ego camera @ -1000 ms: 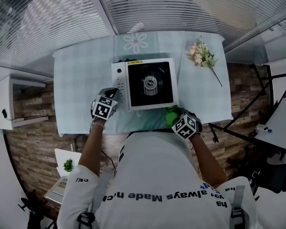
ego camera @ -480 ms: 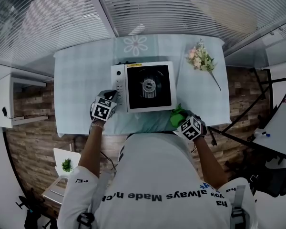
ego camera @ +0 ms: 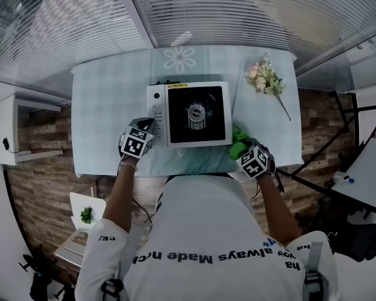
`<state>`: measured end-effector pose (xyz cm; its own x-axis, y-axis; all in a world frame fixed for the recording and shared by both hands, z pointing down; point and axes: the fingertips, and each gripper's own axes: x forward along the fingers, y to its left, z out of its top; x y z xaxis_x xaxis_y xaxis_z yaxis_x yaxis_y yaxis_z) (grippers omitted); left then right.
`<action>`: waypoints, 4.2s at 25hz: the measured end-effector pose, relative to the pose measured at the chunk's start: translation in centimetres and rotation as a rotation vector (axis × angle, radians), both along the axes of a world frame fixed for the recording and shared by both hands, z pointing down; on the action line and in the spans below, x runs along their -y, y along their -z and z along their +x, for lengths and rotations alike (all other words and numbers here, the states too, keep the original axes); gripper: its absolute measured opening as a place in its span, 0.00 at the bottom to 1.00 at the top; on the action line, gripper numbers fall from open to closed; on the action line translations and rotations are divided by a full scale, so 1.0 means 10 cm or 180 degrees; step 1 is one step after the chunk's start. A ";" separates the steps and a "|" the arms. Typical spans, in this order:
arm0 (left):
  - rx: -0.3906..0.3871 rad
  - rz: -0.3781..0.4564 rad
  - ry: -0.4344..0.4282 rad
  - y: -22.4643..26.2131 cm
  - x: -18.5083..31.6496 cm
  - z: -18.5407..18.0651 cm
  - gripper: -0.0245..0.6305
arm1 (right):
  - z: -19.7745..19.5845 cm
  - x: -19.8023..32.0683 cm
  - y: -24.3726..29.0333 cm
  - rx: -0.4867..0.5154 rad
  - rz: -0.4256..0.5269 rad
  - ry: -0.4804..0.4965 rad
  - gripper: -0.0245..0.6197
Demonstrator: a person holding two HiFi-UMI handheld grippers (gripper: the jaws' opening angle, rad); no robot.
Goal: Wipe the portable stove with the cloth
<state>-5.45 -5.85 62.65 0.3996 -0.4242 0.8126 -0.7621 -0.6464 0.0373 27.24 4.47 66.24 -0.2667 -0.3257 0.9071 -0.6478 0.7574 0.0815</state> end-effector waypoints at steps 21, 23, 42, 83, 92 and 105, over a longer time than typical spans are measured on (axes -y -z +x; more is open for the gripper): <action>-0.0105 -0.0032 0.0149 -0.02 0.01 -0.01 0.05 | -0.08 0.75 -0.06 -0.0217 0.0114 0.0068 0.08; -0.0087 -0.0022 0.0149 -0.02 0.01 -0.01 0.05 | -0.08 0.84 -0.07 -0.0208 0.0117 0.0066 0.08; -0.0245 -0.0029 0.0267 0.01 0.00 -0.02 0.05 | -0.07 2.00 -0.05 -0.0285 0.0360 0.0009 0.08; -0.0707 -0.0095 0.0285 0.03 0.00 -0.01 0.05 | -1.06 2.85 -0.06 -0.0012 -0.0668 0.0895 0.08; -0.0795 -0.0054 0.0274 0.05 0.00 -0.01 0.05 | -1.49 2.81 -0.10 0.0077 -0.0884 0.1068 0.08; -0.0918 -0.0057 0.0193 0.04 0.00 -0.01 0.05 | -2.24 2.79 -0.10 0.0226 -0.0939 0.1177 0.08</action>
<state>-5.59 -5.87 62.22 0.5897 -0.4409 0.6766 -0.7554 -0.5974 0.2691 4.83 -23.43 67.28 -0.3809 0.0712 0.9219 -0.3267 0.9223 -0.2063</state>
